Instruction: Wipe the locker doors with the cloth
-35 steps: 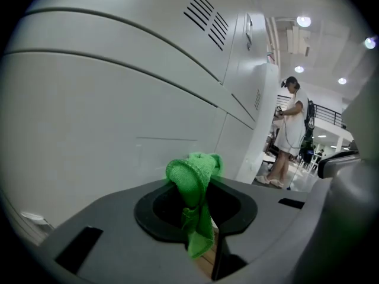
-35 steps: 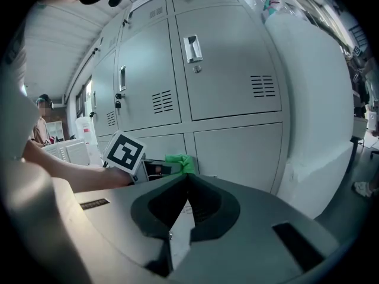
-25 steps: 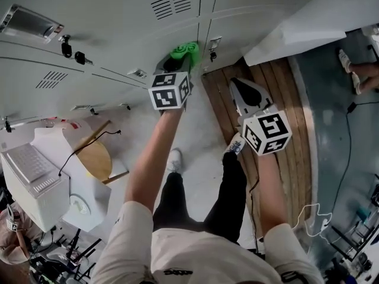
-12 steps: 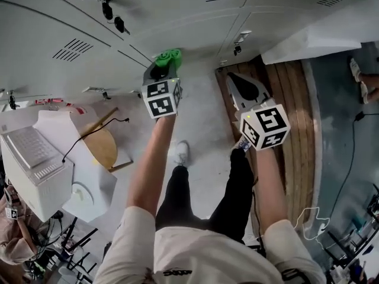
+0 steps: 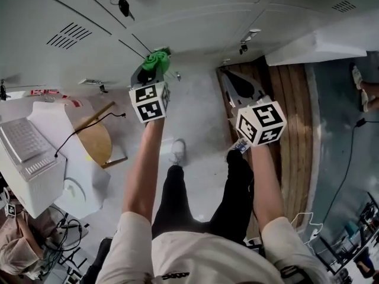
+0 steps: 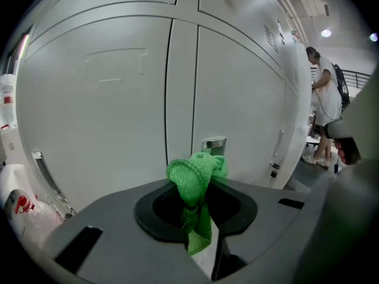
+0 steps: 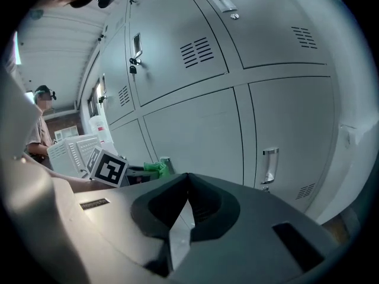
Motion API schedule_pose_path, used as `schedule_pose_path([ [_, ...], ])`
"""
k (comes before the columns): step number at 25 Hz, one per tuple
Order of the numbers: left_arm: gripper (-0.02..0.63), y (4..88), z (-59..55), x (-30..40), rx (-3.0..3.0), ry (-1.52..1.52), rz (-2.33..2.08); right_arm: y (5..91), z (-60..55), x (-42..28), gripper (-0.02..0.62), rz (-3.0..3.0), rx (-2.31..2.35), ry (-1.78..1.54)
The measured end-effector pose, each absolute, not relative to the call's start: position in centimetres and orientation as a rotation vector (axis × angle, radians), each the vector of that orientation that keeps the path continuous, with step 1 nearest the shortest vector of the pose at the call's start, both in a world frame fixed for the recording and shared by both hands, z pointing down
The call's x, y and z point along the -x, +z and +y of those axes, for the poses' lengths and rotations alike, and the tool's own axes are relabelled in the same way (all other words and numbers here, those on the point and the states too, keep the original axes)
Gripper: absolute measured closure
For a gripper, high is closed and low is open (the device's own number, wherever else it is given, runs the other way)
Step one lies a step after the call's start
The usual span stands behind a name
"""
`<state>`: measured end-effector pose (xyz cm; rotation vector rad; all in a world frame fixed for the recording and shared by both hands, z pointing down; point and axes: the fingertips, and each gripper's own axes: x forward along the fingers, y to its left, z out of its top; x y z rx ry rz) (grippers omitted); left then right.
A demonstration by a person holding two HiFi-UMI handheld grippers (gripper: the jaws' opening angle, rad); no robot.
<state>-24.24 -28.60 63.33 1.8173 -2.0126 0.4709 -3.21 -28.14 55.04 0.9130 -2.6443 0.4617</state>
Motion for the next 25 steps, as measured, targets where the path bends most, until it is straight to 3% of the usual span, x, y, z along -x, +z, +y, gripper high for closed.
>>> schedule_pose_path([
  [8,0.517,65.2,-31.5,19.2,-1.866,0.559,-1.983,56.9,-30.8,1.1,0.586,-2.645,-0.828,0.438],
  [25,0.517,70.8,-40.2,3.9,-1.954,0.190,-1.710,60.2,-34.0,-9.0,0.586,-2.526,-0.833,0.303],
])
